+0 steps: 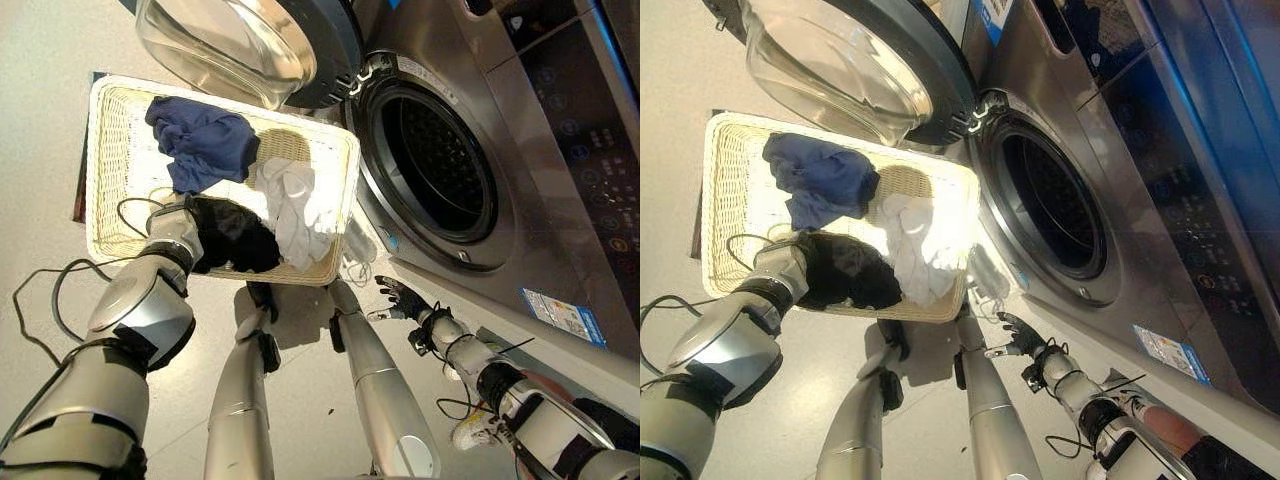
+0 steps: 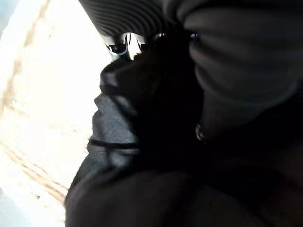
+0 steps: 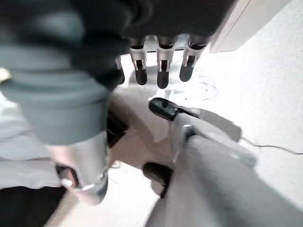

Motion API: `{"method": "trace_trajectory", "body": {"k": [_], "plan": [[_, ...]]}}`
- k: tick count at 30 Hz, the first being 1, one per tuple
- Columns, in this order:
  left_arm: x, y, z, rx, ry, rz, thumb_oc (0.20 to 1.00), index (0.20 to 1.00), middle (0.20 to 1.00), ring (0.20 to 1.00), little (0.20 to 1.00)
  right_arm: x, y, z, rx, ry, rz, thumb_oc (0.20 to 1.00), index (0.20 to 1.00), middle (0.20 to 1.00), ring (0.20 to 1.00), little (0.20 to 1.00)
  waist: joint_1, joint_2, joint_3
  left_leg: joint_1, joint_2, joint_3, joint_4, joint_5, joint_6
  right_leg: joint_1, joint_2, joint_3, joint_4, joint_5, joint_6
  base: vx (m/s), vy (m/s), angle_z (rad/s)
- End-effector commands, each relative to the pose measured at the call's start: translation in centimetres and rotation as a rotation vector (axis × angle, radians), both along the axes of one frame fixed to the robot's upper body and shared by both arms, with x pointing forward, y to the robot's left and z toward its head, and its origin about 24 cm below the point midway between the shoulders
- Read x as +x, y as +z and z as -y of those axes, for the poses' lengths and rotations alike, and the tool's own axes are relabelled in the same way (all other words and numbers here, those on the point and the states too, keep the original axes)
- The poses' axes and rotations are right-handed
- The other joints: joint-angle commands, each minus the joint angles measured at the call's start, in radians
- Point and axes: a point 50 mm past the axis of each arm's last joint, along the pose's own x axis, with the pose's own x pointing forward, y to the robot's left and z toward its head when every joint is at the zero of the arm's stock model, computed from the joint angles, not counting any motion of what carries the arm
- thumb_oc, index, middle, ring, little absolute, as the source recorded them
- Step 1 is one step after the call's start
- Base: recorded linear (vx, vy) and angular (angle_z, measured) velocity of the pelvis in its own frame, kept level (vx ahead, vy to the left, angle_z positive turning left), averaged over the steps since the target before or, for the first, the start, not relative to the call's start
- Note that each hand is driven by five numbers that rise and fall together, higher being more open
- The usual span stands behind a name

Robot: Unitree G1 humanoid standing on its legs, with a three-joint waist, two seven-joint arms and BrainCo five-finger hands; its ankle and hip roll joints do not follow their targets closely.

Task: Put the clothes into the washing machine.

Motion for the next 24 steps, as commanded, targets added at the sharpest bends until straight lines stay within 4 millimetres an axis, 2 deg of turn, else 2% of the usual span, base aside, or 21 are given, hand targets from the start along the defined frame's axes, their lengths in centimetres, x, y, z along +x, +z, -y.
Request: {"method": "trace_trajectory", "body": {"k": [1,5,6,7,9,11,13,14,18,24], "plan": [[-0.1,-3.3,3.4,-0.568,-0.078,0.176,0.200,0.200,0.200,0.200,0.200,0.2,1.9,-0.4,0.111,-0.022,0.107,1.000,1.000,1.000,1.000,1.000,0.006,-0.001,0.008,0.046,-0.062,-0.043,-0.011,0.005,-0.047,0.048,0.047,-0.030,-0.003,-0.019,0.033,-0.02,-0.055,0.00],[0.4,-1.3,4.6,-0.739,-0.146,0.373,0.200,0.200,0.200,0.200,0.200,0.2,3.4,-0.6,0.158,-0.035,0.195,1.000,1.000,1.000,1.000,1.000,0.020,0.013,0.008,0.082,-0.063,-0.053,-0.042,0.013,-0.050,0.078,0.048,-0.035,-0.014,-0.024,0.035,-0.03,-0.059,0.03],[0.3,-0.3,5.2,-0.822,-0.180,0.463,0.200,0.200,0.200,0.200,0.200,0.3,5.0,-0.6,0.192,-0.050,0.263,1.000,1.000,1.000,1.000,1.000,0.036,0.026,0.008,0.110,-0.065,-0.063,-0.066,0.021,-0.055,0.103,0.046,-0.041,-0.027,-0.026,0.036,-0.04,-0.069,0.08],[0.2,-0.2,5.3,-0.829,-0.186,0.482,0.200,0.200,0.200,0.200,0.200,0.2,5.1,-0.6,0.196,-0.051,0.274,1.000,1.000,1.000,1.000,1.000,0.038,0.028,0.008,0.113,-0.065,-0.064,-0.068,0.021,-0.056,0.107,0.046,-0.042,-0.029,-0.026,0.036,-0.04,-0.091,0.08],[-0.4,0.4,5.7,-0.879,-0.219,0.566,0.200,0.200,0.200,0.200,0.200,0.3,6.9,-0.4,0.235,-0.077,0.353,1.000,1.000,1.000,1.000,1.000,0.061,0.045,0.008,0.159,-0.069,-0.077,-0.101,0.029,-0.059,0.147,0.039,-0.058,-0.046,-0.029,0.040,-0.04,-0.090,0.09],[-1.0,0.5,5.6,-0.909,-0.238,0.631,0.200,0.200,0.200,0.200,0.200,0.3,8.2,0.0,0.271,-0.108,0.419,1.000,1.000,1.000,1.000,1.000,0.082,0.057,0.008,0.203,-0.069,-0.087,-0.131,0.034,-0.059,0.187,0.031,-0.076,-0.059,-0.034,0.042,-0.04,-0.100,0.18],[-1.4,0.6,5.5,-0.914,-0.248,0.658,0.200,0.200,0.200,0.200,0.200,0.3,8.8,0.2,0.288,-0.123,0.441,1.000,1.000,1.000,1.000,1.000,0.089,0.062,0.008,0.218,-0.071,-0.091,-0.142,0.040,-0.059,0.200,0.028,-0.082,-0.062,-0.036,0.042,-0.04,-0.071,0.19],[-2.2,0.2,5.4,-0.930,-0.263,0.699,0.200,0.200,0.200,0.200,0.200,0.1,9.7,0.7,0.327,-0.152,0.487,1.000,1.000,1.000,1.000,1.000,0.107,0.075,0.008,0.261,-0.072,-0.102,-0.163,0.040,-0.058,0.241,0.025,-0.095,-0.066,-0.049,0.042,-0.04,-0.070,0.14],[-3.6,-0.4,5.2,-0.968,-0.288,0.733,0.200,0.200,0.200,0.200,0.200,-0.2,10.7,1.0,0.368,-0.166,0.526,1.000,1.000,1.000,1.000,1.000,0.129,0.091,0.008,0.317,-0.073,-0.118,-0.196,0.049,-0.056,0.294,0.019,-0.110,-0.072,-0.063,0.041,-0.03,-0.050,0.17],[-5.5,-0.8,6.7,-1.120,-0.443,0.686,0.200,0.200,0.200,0.200,0.200,-0.5,12.4,-0.3,0.396,-0.070,0.567,1.000,1.000,1.000,1.000,1.000,0.163,0.122,0.008,0.423,-0.069,-0.147,-0.267,0.072,-0.056,0.401,0.015,-0.136,-0.092,-0.083,0.040,-0.03,-0.033,0.14]]}}
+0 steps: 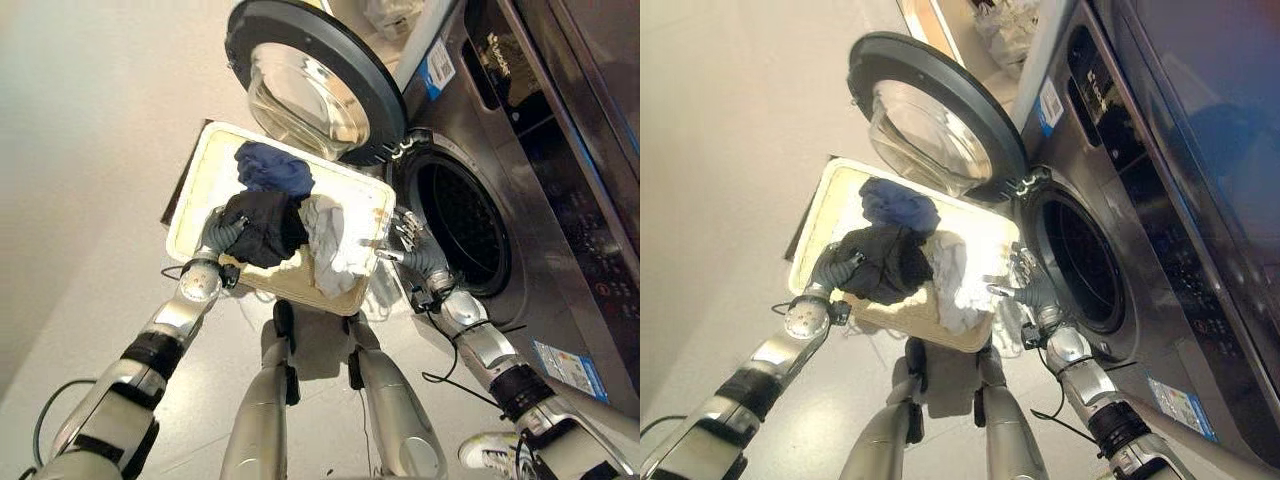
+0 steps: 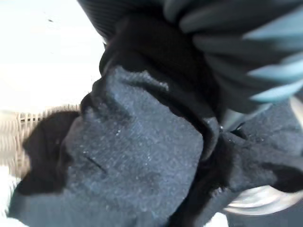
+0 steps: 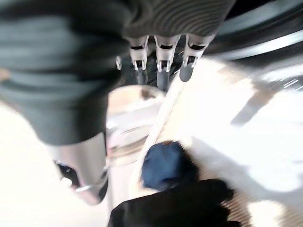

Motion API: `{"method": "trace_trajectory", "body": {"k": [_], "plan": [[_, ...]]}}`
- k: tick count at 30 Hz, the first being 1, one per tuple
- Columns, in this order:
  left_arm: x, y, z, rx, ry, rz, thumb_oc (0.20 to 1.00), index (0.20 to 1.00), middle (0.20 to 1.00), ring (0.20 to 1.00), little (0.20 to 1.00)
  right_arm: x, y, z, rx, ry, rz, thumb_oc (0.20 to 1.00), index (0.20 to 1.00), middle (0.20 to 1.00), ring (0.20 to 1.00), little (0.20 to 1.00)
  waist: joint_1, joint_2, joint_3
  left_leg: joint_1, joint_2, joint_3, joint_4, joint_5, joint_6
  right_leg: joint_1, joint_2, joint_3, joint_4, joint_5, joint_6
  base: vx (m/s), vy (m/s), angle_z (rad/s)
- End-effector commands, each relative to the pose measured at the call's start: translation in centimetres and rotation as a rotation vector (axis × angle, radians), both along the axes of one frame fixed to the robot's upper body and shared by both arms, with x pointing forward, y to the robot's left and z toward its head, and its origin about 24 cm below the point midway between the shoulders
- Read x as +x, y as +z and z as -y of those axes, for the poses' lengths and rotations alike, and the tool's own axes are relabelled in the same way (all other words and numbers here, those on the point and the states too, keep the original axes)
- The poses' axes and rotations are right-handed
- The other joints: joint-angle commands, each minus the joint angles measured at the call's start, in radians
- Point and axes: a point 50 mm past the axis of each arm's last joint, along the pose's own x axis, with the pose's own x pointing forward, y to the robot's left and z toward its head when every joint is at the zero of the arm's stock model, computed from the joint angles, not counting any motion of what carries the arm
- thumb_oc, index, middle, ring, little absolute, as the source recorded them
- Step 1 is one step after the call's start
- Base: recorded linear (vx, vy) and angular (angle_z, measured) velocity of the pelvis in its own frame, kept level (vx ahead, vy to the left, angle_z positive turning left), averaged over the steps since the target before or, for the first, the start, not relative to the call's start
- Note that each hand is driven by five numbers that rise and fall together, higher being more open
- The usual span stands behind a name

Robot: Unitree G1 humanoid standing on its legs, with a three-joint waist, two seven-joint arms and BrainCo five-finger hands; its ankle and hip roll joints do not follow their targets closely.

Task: Put the clothes into the washing machine.

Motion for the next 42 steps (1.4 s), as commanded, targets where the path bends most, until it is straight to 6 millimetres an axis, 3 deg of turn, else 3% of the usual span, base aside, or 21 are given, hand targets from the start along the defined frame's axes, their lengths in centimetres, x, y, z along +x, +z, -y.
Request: {"method": "trace_trajectory", "body": {"k": [1,4,5,9,10,13,24,28,33,34,35,42], "plan": [[1.0,4.2,2.5,-0.103,-0.201,0.183,0.200,0.200,0.200,0.200,0.200,0.0,3.2,-0.5,0.003,0.080,0.136,1.000,1.000,1.000,1.000,1.000,-0.001,0.049,-0.010,0.002,-0.047,-0.043,0.031,-0.057,-0.027,0.012,0.031,-0.031,0.052,-0.091,0.058,-0.03,-0.037,0.22],[0.6,4.6,4.2,-0.116,-0.383,0.148,0.200,0.200,0.200,0.200,0.200,0.3,4.0,-1.5,0.009,0.152,0.134,1.000,1.000,1.000,1.000,1.000,0.009,0.058,-0.010,0.037,-0.043,-0.045,0.000,-0.045,-0.029,0.048,0.030,-0.044,0.039,-0.093,0.058,-0.03,-0.031,0.15],[0.3,4.7,5.6,-0.127,-0.547,0.100,0.200,0.200,0.200,0.200,0.200,0.6,4.5,-2.7,-0.025,0.212,0.139,1.000,1.000,1.000,1.000,1.000,0.014,0.066,-0.016,0.061,-0.039,-0.043,-0.028,-0.033,-0.032,0.073,0.031,-0.054,0.027,-0.094,0.059,-0.03,-0.031,0.17],[0.1,4.8,6.6,-0.132,-0.640,0.068,0.200,0.200,0.200,0.200,0.200,0.9,4.9,-3.6,-0.057,0.254,0.136,1.000,1.000,1.000,1.000,1.000,0.015,0.070,-0.018,0.073,-0.036,-0.041,-0.043,-0.027,-0.033,0.083,0.032,-0.059,0.022,-0.094,0.058,-0.01,-0.006,0.03],[0.0,5.0,7.7,-0.157,-0.748,0.037,0.200,0.200,0.200,0.200,0.200,1.0,5.0,-4.7,-0.097,0.319,0.115,1.000,1.000,1.000,1.000,1.000,0.015,0.074,-0.023,0.080,-0.034,-0.036,-0.053,-0.021,-0.034,0.091,0.032,-0.064,0.017,-0.094,0.056,-0.02,-0.006,-0.04],[-0.2,5.4,8.8,-0.216,-0.851,0.018,0.200,0.200,0.200,0.200,0.200,1.0,3.9,-6.3,-0.200,0.490,0.007,1.000,1.000,1.000,1.000,1.000,0.019,0.075,-0.026,0.088,-0.032,-0.028,-0.060,-0.017,-0.036,0.102,0.032,-0.071,0.011,-0.095,0.054,0.00,0.000,0.00],[-0.3,6.4,10.2,-0.250,-0.982,-0.021,0.200,0.200,0.200,0.200,0.200,0.0,2.4,-7.5,-0.362,0.798,-0.170,1.000,1.000,1.000,1.000,1.000,0.031,0.057,-0.021,0.089,-0.020,-0.017,-0.073,0.000,-0.039,0.108,0.035,-0.081,0.013,-0.095,0.056,0.00,-0.025,0.02],[-0.1,7.1,10.2,-0.209,-0.928,0.036,0.200,0.200,0.200,0.200,0.200,-1.7,0.5,-8.1,-0.344,1.051,-0.410,1.000,1.000,1.000,1.000,1.000,0.037,0.049,-0.015,0.085,-0.020,-0.020,-0.070,0.006,-0.039,0.107,0.038,-0.080,0.015,-0.095,0.052,0.00,0.000,0.00],[0.2,7.9,9.8,-0.176,-0.890,0.092,0.200,0.200,0.200,0.200,0.200,-3.1,-1.3,-8.0,-0.316,1.225,-0.587,1.000,1.000,1.000,1.000,1.000,0.049,0.043,-0.010,0.075,-0.019,-0.027,-0.065,0.011,-0.042,0.105,0.036,-0.084,0.021,-0.097,0.051,0.00,-0.028,-0.01],[0.2,7.9,9.8,-0.176,-0.888,0.099,0.200,0.200,0.200,0.200,0.200,-3.3,-1.7,-7.9,-0.297,1.241,-0.616,0.918,0.918,0.918,0.918,0.918,0.050,0.043,-0.010,0.073,-0.019,-0.029,-0.064,0.012,-0.042,0.103,0.036,-0.085,0.022,-0.097,0.050,0.01,-0.038,-0.01],[0.1,8.0,9.9,-0.197,-0.892,0.108,0.200,0.200,0.200,0.200,0.200,-3.6,-2.1,-7.9,-0.256,1.255,-0.644,0.200,0.200,0.200,0.200,0.200,0.051,0.041,-0.010,0.069,-0.019,-0.031,-0.062,0.013,-0.043,0.099,0.035,-0.086,0.024,-0.096,0.049,0.00,0.000,0.00],[-0.3,8.2,10.1,-0.299,-0.864,0.216,0.200,0.200,0.200,0.200,0.200,-5.0,-4.5,-8.6,-0.001,1.236,-0.828,0.200,0.200,0.200,0.200,0.200,0.046,0.042,-0.010,0.042,-0.020,-0.036,-0.055,0.016,-0.047,0.073,0.039,-0.079,0.022,-0.089,0.044,0.00,0.000,0.00]]}}
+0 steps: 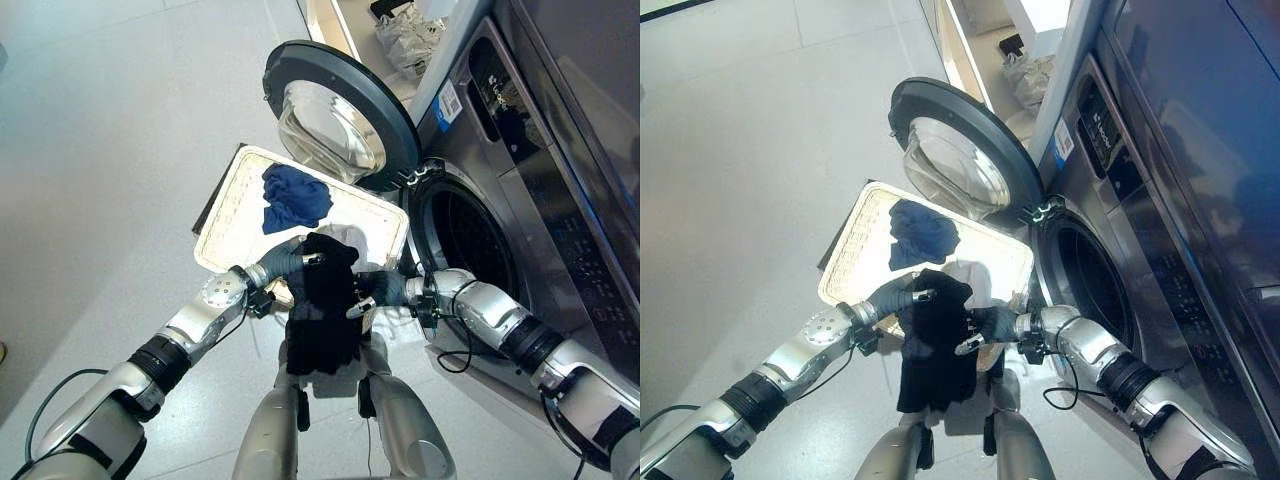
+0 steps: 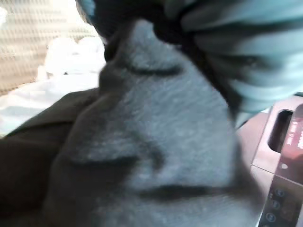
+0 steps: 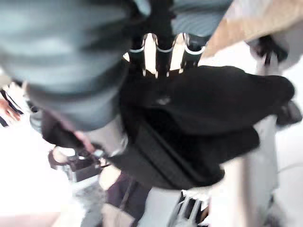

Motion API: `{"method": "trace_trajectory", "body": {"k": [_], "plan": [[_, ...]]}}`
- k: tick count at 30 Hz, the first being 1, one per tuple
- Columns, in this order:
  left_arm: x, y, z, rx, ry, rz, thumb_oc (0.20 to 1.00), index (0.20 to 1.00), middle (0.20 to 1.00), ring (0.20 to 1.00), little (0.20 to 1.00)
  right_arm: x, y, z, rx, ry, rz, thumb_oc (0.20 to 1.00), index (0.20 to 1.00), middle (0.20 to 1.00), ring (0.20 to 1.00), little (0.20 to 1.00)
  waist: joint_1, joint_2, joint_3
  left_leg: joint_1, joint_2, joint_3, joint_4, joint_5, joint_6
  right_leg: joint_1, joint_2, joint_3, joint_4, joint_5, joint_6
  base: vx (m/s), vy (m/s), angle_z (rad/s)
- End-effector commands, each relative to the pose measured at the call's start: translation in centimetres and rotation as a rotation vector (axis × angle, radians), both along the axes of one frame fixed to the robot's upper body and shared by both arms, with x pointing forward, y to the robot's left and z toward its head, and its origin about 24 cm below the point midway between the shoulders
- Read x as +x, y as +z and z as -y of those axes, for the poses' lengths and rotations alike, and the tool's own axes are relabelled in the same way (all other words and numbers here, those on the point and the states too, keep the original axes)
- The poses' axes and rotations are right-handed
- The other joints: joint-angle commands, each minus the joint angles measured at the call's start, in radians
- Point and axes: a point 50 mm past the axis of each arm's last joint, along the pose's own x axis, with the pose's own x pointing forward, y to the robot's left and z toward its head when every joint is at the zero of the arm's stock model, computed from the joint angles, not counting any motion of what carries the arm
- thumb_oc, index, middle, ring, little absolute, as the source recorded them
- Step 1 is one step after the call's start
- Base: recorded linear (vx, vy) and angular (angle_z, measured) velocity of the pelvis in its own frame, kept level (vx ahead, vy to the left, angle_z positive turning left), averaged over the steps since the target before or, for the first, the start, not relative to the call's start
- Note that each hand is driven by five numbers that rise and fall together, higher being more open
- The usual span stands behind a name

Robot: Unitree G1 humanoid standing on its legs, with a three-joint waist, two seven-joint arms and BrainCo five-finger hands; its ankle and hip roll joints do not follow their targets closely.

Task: Put the clothes into the washing machine.

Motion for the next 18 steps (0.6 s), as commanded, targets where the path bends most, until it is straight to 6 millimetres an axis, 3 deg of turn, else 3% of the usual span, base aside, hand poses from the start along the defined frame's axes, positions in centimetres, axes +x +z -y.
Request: {"method": "trace_trajectory", "body": {"k": [1,3,5,7,18], "plan": [[1.0,7.9,2.0,-0.316,0.020,0.342,0.200,0.200,0.200,0.200,0.200,-4.5,-3.0,-4.5,0.102,0.223,-0.240,0.200,0.200,0.200,0.200,0.200,0.014,0.003,-0.013,-0.062,-0.052,0.001,0.063,-0.039,-0.009,-0.039,0.008,-0.017,0.119,-0.113,0.065,0.00,0.000,0.00],[1.0,8.0,1.9,-0.327,0.031,0.353,0.200,0.200,0.200,0.200,0.200,-4.6,-3.3,-4.5,0.098,0.218,-0.256,0.200,0.200,0.200,0.200,0.200,0.013,0.002,-0.013,-0.064,-0.052,0.001,0.062,-0.038,-0.009,-0.041,0.008,-0.016,0.118,-0.112,0.064,0.00,0.000,0.00],[0.6,8.5,2.0,-0.383,0.081,0.439,0.200,0.200,0.200,0.200,0.200,-5.9,-5.4,-4.6,0.100,0.204,-0.396,0.200,0.200,0.200,0.200,0.200,0.009,0.002,-0.013,-0.092,-0.053,-0.003,0.062,-0.033,-0.010,-0.070,0.013,-0.007,0.119,-0.109,0.059,0.01,-0.015,-0.01],[0.6,8.5,2.2,-0.406,0.077,0.434,0.200,0.200,0.200,0.200,0.200,-6.2,-5.7,-4.9,0.132,0.196,-0.442,0.200,0.200,0.200,0.200,0.200,0.007,0.005,-0.013,-0.103,-0.054,-0.007,0.065,-0.031,-0.010,-0.080,0.015,-0.003,0.122,-0.108,0.057,0.00,0.000,0.00],[0.1,6.7,3.9,-0.450,0.091,0.367,0.200,0.200,0.200,0.200,0.200,-7.7,-4.7,-8.0,0.408,0.150,-0.583,0.200,0.200,0.200,0.200,0.200,-0.014,0.014,-0.013,-0.169,-0.061,-0.008,0.081,-0.027,-0.009,-0.149,0.015,0.006,0.122,-0.089,0.058,0.00,0.004,-0.02]]}}
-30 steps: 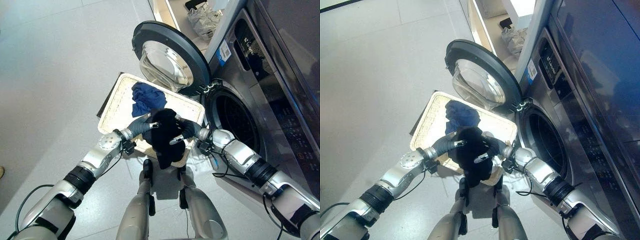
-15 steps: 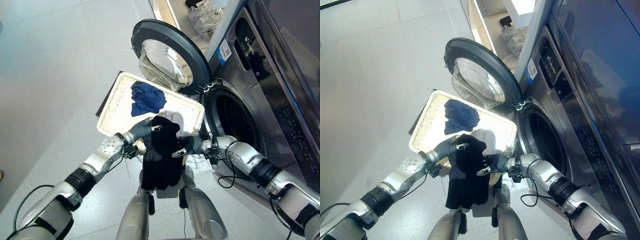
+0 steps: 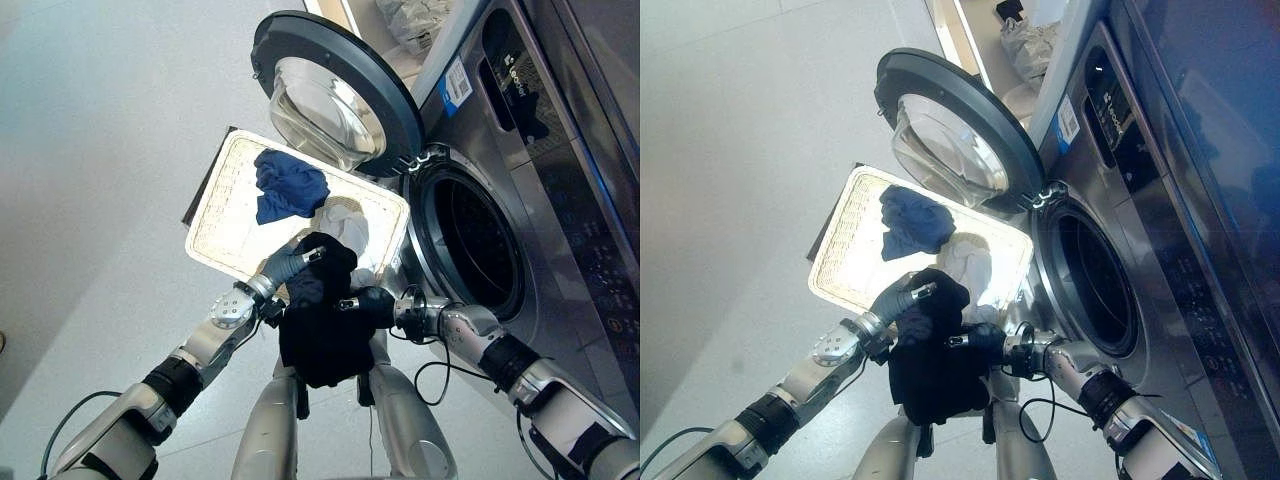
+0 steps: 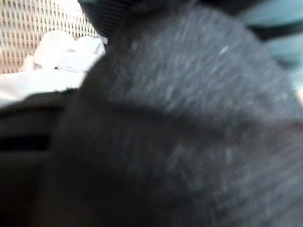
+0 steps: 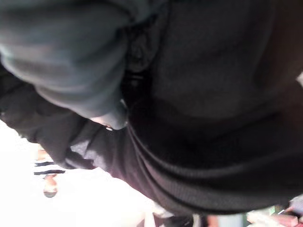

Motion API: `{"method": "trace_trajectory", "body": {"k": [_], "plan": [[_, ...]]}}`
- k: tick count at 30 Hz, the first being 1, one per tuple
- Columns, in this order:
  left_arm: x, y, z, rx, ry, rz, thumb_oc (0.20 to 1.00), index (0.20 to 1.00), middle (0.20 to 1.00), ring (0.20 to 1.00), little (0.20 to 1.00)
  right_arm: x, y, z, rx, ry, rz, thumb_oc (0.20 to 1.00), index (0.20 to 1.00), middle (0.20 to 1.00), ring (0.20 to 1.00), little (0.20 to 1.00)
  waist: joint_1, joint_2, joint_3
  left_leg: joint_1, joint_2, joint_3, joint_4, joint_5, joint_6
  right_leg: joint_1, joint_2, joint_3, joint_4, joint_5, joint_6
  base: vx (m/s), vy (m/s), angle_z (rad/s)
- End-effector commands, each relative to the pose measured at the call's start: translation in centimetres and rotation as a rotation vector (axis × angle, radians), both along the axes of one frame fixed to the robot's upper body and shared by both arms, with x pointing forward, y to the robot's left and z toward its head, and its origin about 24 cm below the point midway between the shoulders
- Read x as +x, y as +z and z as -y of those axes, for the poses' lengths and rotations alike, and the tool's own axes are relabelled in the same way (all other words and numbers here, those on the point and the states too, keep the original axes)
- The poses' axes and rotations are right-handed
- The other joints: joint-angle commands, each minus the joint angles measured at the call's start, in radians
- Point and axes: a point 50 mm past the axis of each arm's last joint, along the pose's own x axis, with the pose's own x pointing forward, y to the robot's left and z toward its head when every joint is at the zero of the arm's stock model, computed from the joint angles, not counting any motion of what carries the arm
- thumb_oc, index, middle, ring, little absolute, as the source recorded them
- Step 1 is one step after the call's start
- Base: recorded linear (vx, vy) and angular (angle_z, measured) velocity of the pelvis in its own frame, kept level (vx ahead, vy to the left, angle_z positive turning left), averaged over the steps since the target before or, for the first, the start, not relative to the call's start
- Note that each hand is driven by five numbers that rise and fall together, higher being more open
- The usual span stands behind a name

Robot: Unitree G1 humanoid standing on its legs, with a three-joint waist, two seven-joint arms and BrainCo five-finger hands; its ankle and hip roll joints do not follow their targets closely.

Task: Put the clothes into the washing machine.

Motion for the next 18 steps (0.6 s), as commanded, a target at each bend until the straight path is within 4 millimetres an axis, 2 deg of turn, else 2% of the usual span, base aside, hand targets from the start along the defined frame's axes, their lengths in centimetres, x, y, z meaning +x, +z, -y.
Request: {"method": "trace_trajectory", "body": {"k": [1,4,5,6,8,9,11,12,13,14,16,17,18], "plan": [[1.3,7.6,2.7,-0.263,-0.007,0.305,0.200,0.200,0.200,0.200,0.200,-5.9,-1.8,-5.8,0.151,0.246,-0.187,0.200,0.200,0.200,0.200,0.200,-0.009,0.013,-0.014,-0.082,-0.059,-0.015,0.076,-0.030,-0.005,-0.058,0.013,-0.004,0.122,-0.089,0.065,0.01,0.004,-0.07],[1.3,7.0,2.8,-0.242,0.040,0.295,0.216,0.216,0.216,0.216,0.216,-6.1,-1.5,-6.3,0.187,0.240,-0.200,0.200,0.200,0.200,0.200,0.200,-0.013,0.014,-0.014,-0.089,-0.060,-0.011,0.074,-0.027,-0.005,-0.069,0.015,-0.002,0.120,-0.084,0.066,0.02,0.004,-0.11],[1.5,6.5,2.7,-0.213,0.100,0.283,0.671,0.671,0.671,0.671,0.671,-6.1,-1.3,-6.5,0.211,0.228,-0.216,0.200,0.200,0.200,0.200,0.200,-0.015,0.015,-0.014,-0.096,-0.059,-0.009,0.075,-0.025,-0.006,-0.075,0.015,-0.001,0.120,-0.083,0.067,0.03,-0.015,-0.07],[2.1,5.7,2.1,-0.151,0.214,0.258,1.000,1.000,1.000,1.000,1.000,-6.0,-1.0,-6.7,0.256,0.204,-0.244,0.200,0.200,0.200,0.200,0.200,-0.015,0.017,-0.014,-0.104,-0.058,-0.008,0.074,-0.022,-0.006,-0.083,0.016,-0.001,0.125,-0.084,0.067,0.03,-0.023,-0.05],[2.5,5.0,1.5,-0.096,0.319,0.247,1.000,1.000,1.000,1.000,1.000,-5.8,-0.7,-6.8,0.301,0.180,-0.268,0.200,0.200,0.200,0.200,0.200,-0.016,0.020,-0.014,-0.108,-0.057,-0.008,0.075,-0.021,-0.007,-0.089,0.015,-0.002,0.132,-0.087,0.069,0.03,-0.045,-0.02],[3.0,4.3,0.5,-0.003,0.475,0.244,1.000,1.000,1.000,1.000,1.000,-5.4,-0.3,-6.9,0.367,0.144,-0.301,0.200,0.200,0.200,0.200,0.200,-0.015,0.025,-0.014,-0.118,-0.056,-0.009,0.079,-0.018,-0.008,-0.098,0.014,-0.004,0.144,-0.091,0.070,0.03,-0.072,-0.02],[3.6,3.9,-1.0,0.103,0.619,0.263,1.000,1.000,1.000,1.000,1.000,-4.7,0.5,-6.8,0.455,0.092,-0.336,0.200,0.200,0.200,0.200,0.200,-0.014,0.032,-0.014,-0.129,-0.056,-0.010,0.086,-0.017,-0.010,-0.109,0.011,-0.007,0.157,-0.097,0.071,0.02,-0.061,-0.01],[3.6,4.0,-1.0,0.102,0.619,0.265,1.000,1.000,1.000,1.000,1.000,-4.7,0.5,-6.8,0.455,0.092,-0.334,0.200,0.200,0.200,0.200,0.200,-0.014,0.032,-0.014,-0.133,-0.056,-0.010,0.087,-0.016,-0.009,-0.113,0.010,-0.007,0.157,-0.095,0.071,0.03,-0.052,0.00],[4.1,3.8,-2.7,0.207,0.762,0.290,1.000,1.000,1.000,1.000,1.000,-3.8,1.1,-6.4,0.539,0.021,-0.365,0.200,0.200,0.200,0.200,0.200,-0.015,0.041,-0.014,-0.140,-0.057,-0.011,0.093,-0.017,-0.012,-0.120,0.007,-0.010,0.173,-0.105,0.072,0.01,-0.036,0.00],[4.1,3.9,-2.9,0.214,0.777,0.293,1.000,1.000,1.000,1.000,1.000,-3.6,1.3,-6.3,0.549,0.009,-0.364,0.200,0.200,0.200,0.200,0.200,-0.015,0.042,-0.014,-0.145,-0.057,-0.010,0.095,-0.015,-0.013,-0.125,0.007,-0.009,0.174,-0.103,0.072,0.03,-0.043,0.00],[4.8,4.3,-5.1,0.292,0.905,0.294,1.000,1.000,1.000,1.000,1.000,-2.1,1.9,-5.0,0.657,-0.103,-0.383,0.200,0.200,0.200,0.200,0.200,-0.018,0.056,-0.014,-0.156,-0.058,-0.007,0.109,-0.022,-0.018,-0.141,0.000,-0.011,0.200,-0.116,0.074,0.03,-0.021,-0.01],[4.8,4.4,-5.3,0.292,0.917,0.294,1.000,1.000,1.000,1.000,1.000,-1.8,2.0,-4.9,0.673,-0.116,-0.384,0.200,0.200,0.200,0.200,0.200,-0.019,0.058,-0.014,-0.162,-0.058,-0.006,0.112,-0.020,-0.018,-0.147,0.000,-0.011,0.202,-0.113,0.074,0.06,-0.005,-0.03],[5.1,4.6,-6.4,0.308,0.970,0.278,1.000,1.000,1.000,1.000,1.000,-1.0,2.4,-3.9,0.742,-0.183,-0.390,0.200,0.200,0.200,0.200,0.200,-0.023,0.071,-0.014,-0.162,-0.059,-0.001,0.118,-0.025,-0.020,-0.150,-0.005,-0.009,0.213,-0.123,0.075,0.05,0.022,-0.04]]}}
